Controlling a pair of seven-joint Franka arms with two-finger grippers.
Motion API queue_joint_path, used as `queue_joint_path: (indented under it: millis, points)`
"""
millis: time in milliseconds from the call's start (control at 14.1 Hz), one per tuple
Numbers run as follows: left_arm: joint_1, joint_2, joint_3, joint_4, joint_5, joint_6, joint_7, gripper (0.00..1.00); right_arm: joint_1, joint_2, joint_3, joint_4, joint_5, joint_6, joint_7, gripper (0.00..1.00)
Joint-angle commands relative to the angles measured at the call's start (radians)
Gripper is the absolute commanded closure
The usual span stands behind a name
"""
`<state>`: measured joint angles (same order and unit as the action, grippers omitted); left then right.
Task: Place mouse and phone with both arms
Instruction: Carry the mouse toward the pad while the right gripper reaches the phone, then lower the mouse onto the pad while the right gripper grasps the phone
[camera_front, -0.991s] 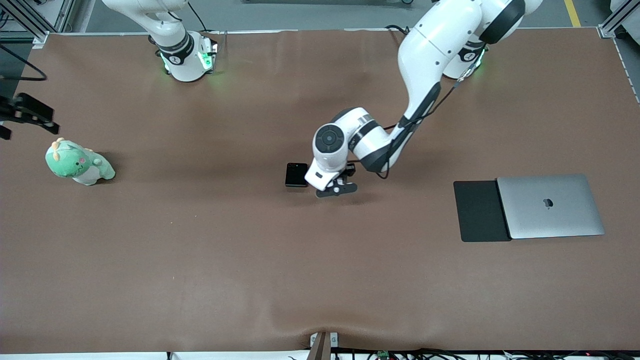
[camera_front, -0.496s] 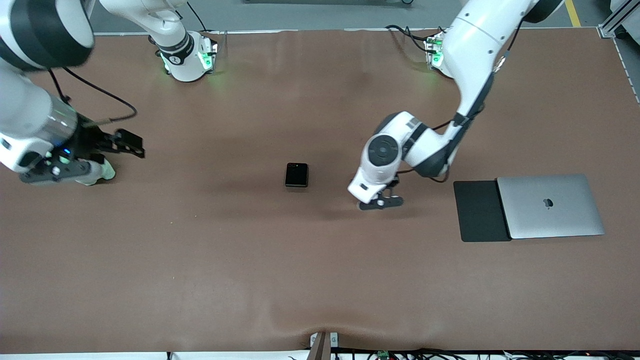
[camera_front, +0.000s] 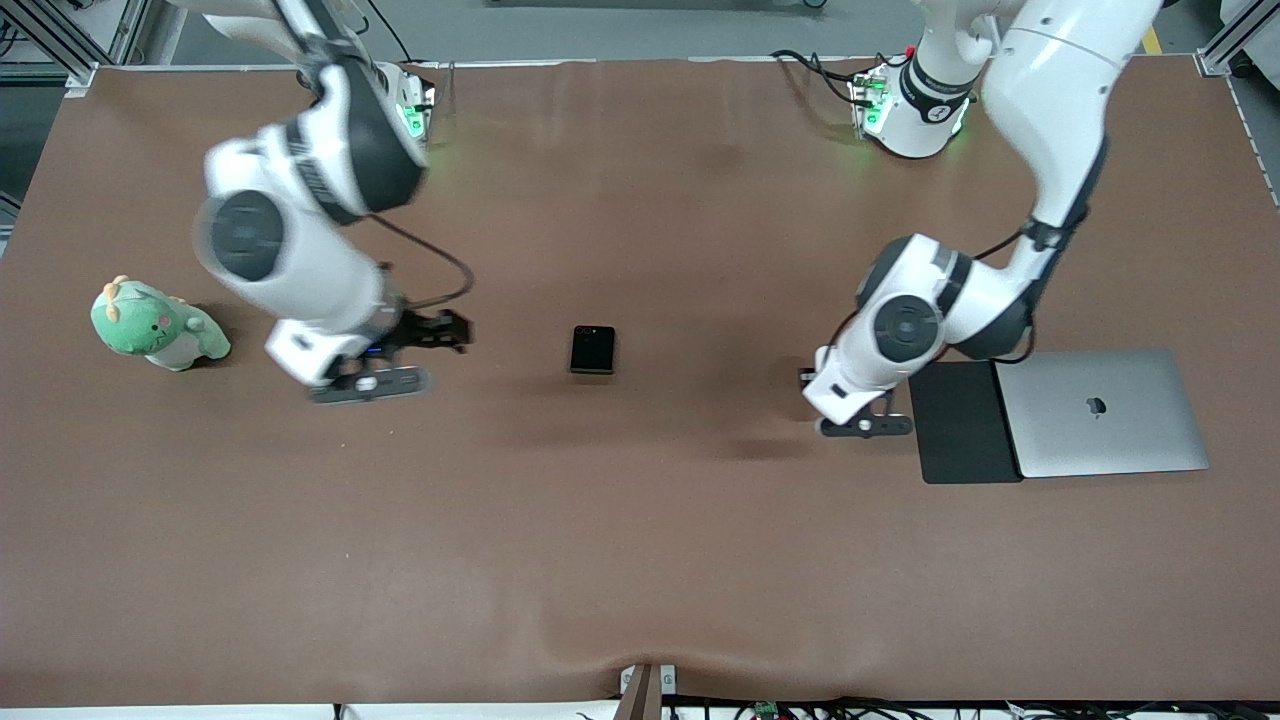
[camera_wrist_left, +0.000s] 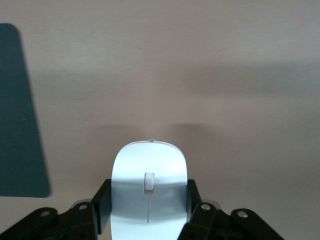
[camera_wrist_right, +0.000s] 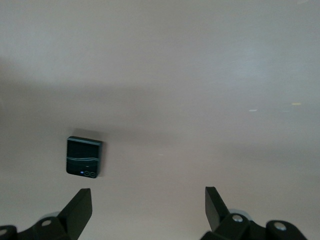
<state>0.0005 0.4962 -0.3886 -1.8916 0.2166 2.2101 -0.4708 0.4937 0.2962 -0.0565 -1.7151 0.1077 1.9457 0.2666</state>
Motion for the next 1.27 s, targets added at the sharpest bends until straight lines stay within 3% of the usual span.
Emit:
queue_joint_path:
  millis: [0, 425, 708, 1204]
  points:
    - [0.136, -0.07, -0.065, -0.089, 0.017, 0.01, 0.104, 0.57, 0.083, 0.064, -0.014, -0.04, 0.007, 0.093, 0.016, 0.0]
    - [0.317, -0.084, -0.081, -0.122, 0.015, 0.01, 0.332, 0.57, 0.239, 0.247, -0.014, -0.052, 0.004, 0.269, 0.21, 0.0]
    - [0.368, -0.073, -0.078, -0.116, 0.018, 0.013, 0.371, 0.57, 0.298, 0.262, -0.014, -0.211, 0.004, 0.528, 0.293, 0.0]
    - [0.432, 0.039, -0.07, -0.092, 0.078, 0.186, 0.399, 0.56, 0.307, 0.274, -0.011, -0.205, 0.029, 0.553, 0.367, 0.0]
